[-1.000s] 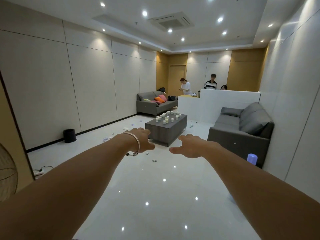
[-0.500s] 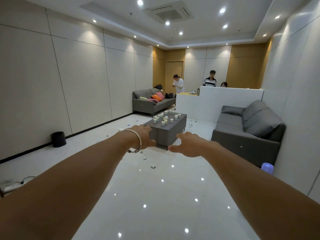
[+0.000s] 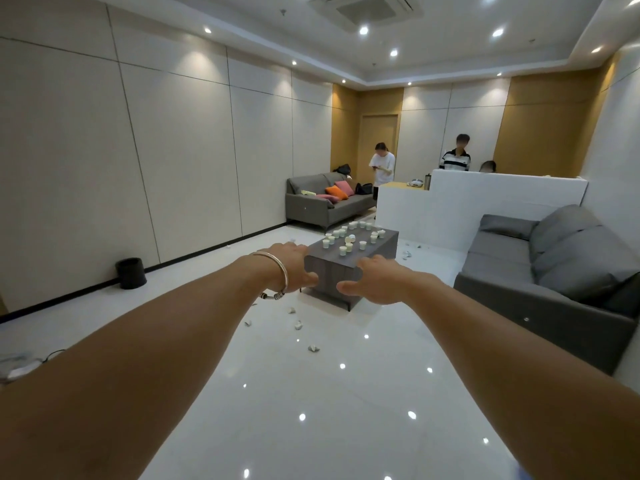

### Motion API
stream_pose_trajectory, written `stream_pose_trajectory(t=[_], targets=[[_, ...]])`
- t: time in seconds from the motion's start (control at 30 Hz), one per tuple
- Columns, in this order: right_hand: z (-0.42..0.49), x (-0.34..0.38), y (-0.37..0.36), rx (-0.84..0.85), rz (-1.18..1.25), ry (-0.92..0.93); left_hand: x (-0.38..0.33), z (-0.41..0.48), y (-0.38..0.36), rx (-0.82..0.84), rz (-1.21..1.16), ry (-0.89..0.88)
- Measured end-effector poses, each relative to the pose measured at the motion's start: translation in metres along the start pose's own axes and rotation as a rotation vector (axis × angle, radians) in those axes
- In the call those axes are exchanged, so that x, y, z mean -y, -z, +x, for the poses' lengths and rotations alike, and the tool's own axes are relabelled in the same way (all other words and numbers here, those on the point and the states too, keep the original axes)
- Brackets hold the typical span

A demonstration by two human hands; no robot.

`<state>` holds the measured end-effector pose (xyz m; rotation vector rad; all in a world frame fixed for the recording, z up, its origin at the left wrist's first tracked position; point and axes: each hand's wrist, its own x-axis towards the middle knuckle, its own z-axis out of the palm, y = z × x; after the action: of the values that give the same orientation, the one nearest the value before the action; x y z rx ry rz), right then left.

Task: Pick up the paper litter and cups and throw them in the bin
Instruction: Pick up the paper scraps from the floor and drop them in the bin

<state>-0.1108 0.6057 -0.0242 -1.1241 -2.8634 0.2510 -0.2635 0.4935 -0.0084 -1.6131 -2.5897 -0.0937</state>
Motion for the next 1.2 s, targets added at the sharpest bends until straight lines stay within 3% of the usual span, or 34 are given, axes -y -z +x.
stream_pose_trajectory(t=[1.2], targets=[[0.712,-0.103,-0.012,0.049,-0.035,0.11,0.149,0.667,-0.098,0.074,0.025,0.095]])
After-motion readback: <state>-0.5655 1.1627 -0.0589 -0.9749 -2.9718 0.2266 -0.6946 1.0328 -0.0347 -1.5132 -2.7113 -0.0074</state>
